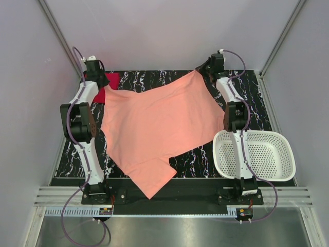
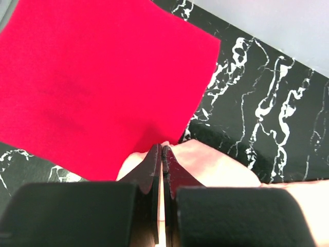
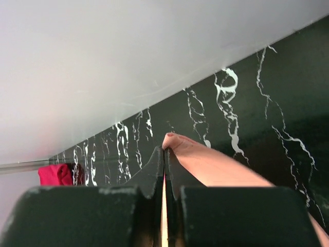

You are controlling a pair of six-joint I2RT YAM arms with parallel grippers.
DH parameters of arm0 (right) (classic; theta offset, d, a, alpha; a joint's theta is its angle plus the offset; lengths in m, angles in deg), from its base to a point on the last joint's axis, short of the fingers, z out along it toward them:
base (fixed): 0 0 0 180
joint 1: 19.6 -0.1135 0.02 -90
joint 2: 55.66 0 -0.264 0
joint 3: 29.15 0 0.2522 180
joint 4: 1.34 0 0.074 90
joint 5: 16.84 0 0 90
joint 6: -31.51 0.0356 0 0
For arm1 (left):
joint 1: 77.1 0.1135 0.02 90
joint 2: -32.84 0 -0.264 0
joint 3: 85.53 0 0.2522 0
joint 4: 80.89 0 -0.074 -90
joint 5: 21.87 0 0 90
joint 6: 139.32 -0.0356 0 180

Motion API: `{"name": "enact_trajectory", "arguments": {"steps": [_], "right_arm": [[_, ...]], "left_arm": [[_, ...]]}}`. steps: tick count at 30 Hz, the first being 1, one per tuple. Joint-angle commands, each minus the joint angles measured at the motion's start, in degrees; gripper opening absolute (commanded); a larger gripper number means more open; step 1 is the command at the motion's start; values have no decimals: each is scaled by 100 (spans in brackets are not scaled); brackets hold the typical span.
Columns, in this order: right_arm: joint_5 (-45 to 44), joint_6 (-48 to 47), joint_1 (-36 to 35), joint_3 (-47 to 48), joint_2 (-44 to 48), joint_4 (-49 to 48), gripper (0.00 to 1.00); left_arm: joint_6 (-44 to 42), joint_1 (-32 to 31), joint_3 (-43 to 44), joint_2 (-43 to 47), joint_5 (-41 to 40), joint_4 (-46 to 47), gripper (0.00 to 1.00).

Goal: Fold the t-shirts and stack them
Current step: Fold the tshirt

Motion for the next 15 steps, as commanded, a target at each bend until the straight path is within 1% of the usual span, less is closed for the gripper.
{"name": "enact_trajectory", "arguments": {"steps": [1, 3, 5, 6, 7, 10, 11, 13, 15], "right_arm": [[-87, 82, -5, 331, 110, 426, 0], [-104, 108, 12, 288, 197, 603, 0], [-61, 100, 21, 244, 294, 770, 0], [-26, 91, 30, 279, 303, 971, 0], [9, 73, 30, 305, 312, 1060, 0], [89, 3, 65, 200, 461, 1324, 0], [89, -23, 74, 78, 514, 1377, 0], [115, -59, 91, -19, 698, 1588, 0], [115, -111, 118, -353, 882, 1632, 0]], "left_arm": [[111, -165, 110, 434, -112, -433, 0], [128, -332, -74, 803, -201, -558, 0], [198, -490, -548, 1093, -403, -637, 0], [225, -490, -889, 1425, -534, -681, 0], [277, -621, -1040, 1567, -596, -716, 0], [576, -745, -1541, 2174, -641, -717, 0], [672, -815, -1830, 2297, -667, -699, 0], [708, -886, -1981, 2596, -754, -839, 0], [805, -904, -2166, 2772, -808, -962, 0]]}}
